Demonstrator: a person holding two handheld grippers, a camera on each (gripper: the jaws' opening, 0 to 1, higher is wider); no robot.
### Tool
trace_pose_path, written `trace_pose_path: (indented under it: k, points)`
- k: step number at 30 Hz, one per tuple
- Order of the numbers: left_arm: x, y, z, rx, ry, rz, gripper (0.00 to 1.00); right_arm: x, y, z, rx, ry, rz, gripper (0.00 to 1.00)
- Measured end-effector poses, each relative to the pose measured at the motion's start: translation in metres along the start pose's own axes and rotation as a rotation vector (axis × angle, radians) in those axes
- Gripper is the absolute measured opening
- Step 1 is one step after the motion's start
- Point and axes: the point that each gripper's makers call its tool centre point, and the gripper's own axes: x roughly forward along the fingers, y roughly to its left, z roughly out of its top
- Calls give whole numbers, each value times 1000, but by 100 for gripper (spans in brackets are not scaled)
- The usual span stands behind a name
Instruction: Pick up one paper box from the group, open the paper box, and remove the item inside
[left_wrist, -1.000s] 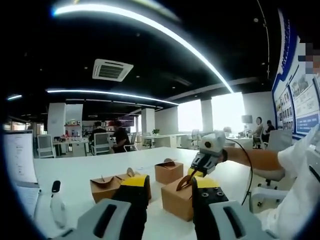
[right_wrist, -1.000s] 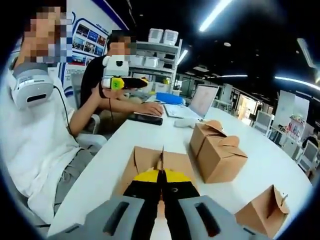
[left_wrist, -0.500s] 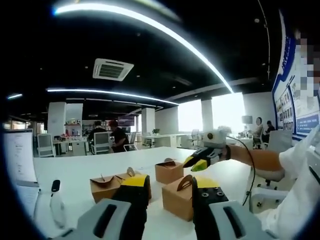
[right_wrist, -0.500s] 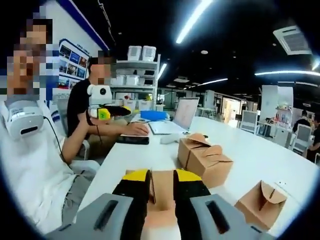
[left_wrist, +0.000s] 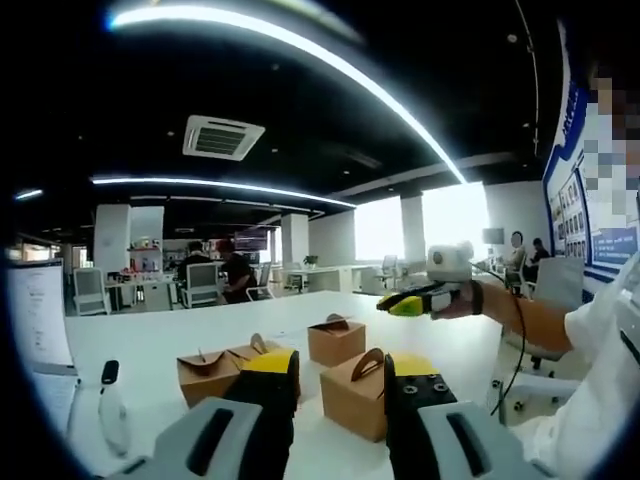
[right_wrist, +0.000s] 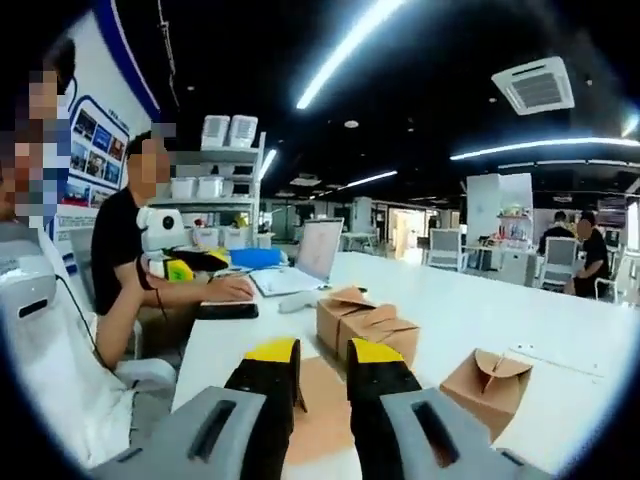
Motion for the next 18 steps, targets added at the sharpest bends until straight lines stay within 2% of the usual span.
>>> trace_pose_path:
  k: [5,12,14,16,18]
  points:
    - [-3,2,1,-3,-4,5,36,-14,6,9,-5,-17,-39,20]
    - [-6,5,3,-8,-12,15,36,-33,0,20,14,-33,-115,20]
    - [-6,6,3,-9,-14,16,36,-38,0,24,40,-49,-137,22]
    - [-7,6,3,-12,-14,18,36,-41,2,25,31,-49,-149,27]
    - [-7,7,3,-14,-13,23,36,-44,4,25,28,-42,-160,27]
